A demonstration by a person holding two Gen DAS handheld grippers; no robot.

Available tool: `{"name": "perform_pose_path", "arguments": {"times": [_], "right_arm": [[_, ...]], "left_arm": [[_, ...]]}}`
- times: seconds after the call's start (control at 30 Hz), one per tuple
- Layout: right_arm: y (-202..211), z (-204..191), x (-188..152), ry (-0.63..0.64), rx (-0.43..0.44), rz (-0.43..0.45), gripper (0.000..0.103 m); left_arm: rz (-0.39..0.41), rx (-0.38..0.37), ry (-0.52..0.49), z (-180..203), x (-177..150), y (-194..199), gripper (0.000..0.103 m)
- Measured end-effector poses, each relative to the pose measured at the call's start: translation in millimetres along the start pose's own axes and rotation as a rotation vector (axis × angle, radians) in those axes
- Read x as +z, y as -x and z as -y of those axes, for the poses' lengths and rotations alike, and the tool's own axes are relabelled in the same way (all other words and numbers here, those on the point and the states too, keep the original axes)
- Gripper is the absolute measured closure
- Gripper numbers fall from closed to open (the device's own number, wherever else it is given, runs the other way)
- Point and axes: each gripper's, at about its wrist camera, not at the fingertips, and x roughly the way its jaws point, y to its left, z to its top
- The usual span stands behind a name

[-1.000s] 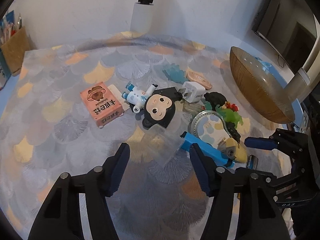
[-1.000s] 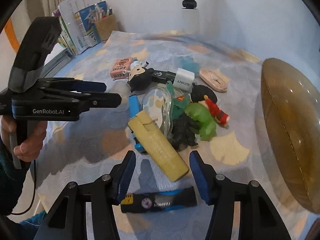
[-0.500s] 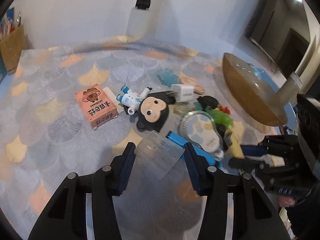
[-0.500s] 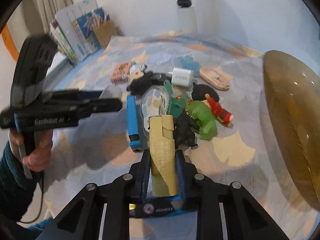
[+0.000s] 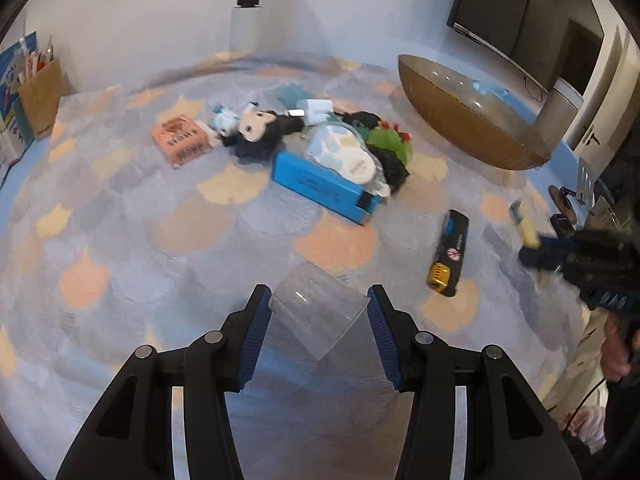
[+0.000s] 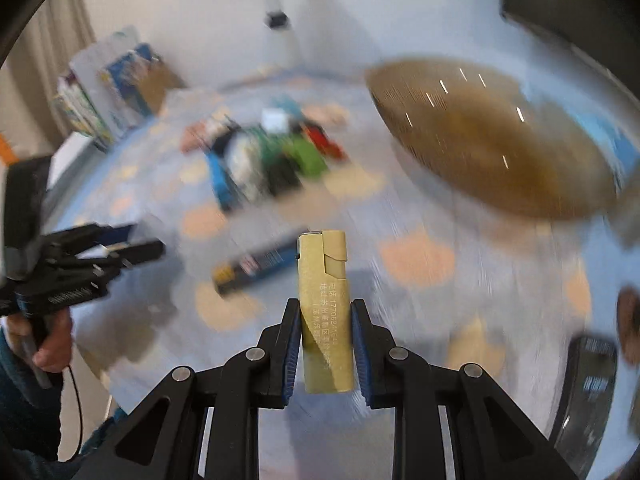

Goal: Organize rigid objects
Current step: 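Grasp the clear plastic cup with the left tool while the right tool grasps the yellow block, then lift and carry the cup and yellow block over the amber glass bowl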

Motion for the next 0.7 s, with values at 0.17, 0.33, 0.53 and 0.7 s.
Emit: {"name": "perform_pose_path", "arguments": {"times": [0.17, 0.33, 0.53, 0.7], "right_arm": [[-11, -1, -7, 0.004, -0.032, 0.01, 0.079], [-18, 10, -8, -0.025, 0.001, 0.013, 0.075], [-12, 7, -21, 0.025, 0.003, 0.033, 0.051], [-12, 4, -25, 0.044, -0.017, 0.052, 0.051]], "left_arm": [[0.014, 0.054, -0.042, 11, 6, -4, 0.049], [0.0, 0.035, 0.004, 0, -2, 7, 0.028], [-0.021, -0.061, 0.087, -1, -12, 16, 0.028], [-0.034, -0.096, 0.247, -8, 2, 2, 0.028]]}}
